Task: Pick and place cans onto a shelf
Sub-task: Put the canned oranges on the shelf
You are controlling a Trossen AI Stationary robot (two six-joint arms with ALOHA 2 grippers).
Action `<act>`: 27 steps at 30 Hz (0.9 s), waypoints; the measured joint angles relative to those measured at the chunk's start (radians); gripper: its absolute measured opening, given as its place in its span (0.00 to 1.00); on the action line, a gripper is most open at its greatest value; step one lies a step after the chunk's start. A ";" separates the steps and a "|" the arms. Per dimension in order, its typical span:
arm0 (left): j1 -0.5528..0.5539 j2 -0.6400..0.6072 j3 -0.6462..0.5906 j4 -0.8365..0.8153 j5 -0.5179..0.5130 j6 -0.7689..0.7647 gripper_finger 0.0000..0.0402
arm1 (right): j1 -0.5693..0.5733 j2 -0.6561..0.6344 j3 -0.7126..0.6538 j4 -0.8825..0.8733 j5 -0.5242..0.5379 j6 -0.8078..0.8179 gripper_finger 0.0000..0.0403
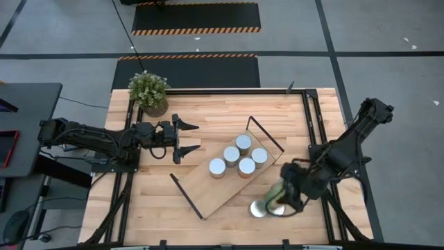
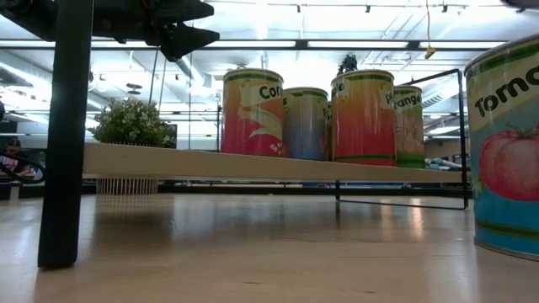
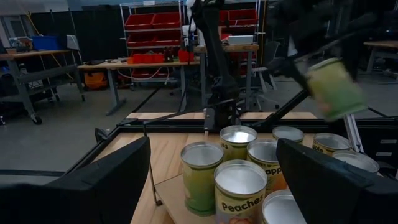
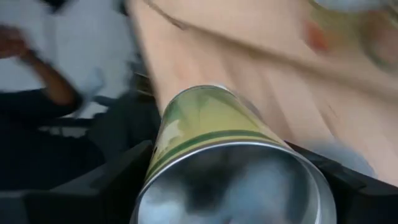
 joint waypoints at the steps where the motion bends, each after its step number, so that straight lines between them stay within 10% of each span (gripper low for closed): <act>1: 0.000 0.000 0.000 0.000 0.000 0.000 0.88 | -0.017 0.016 0.000 0.064 0.003 -0.072 0.82; 14: 0.000 0.000 0.000 0.000 0.000 0.001 0.88 | -0.179 0.334 0.300 0.155 0.003 -0.671 0.82; 27: 0.000 0.000 0.000 0.000 0.000 0.000 0.88 | -0.268 0.670 0.640 -0.174 0.016 -0.845 0.82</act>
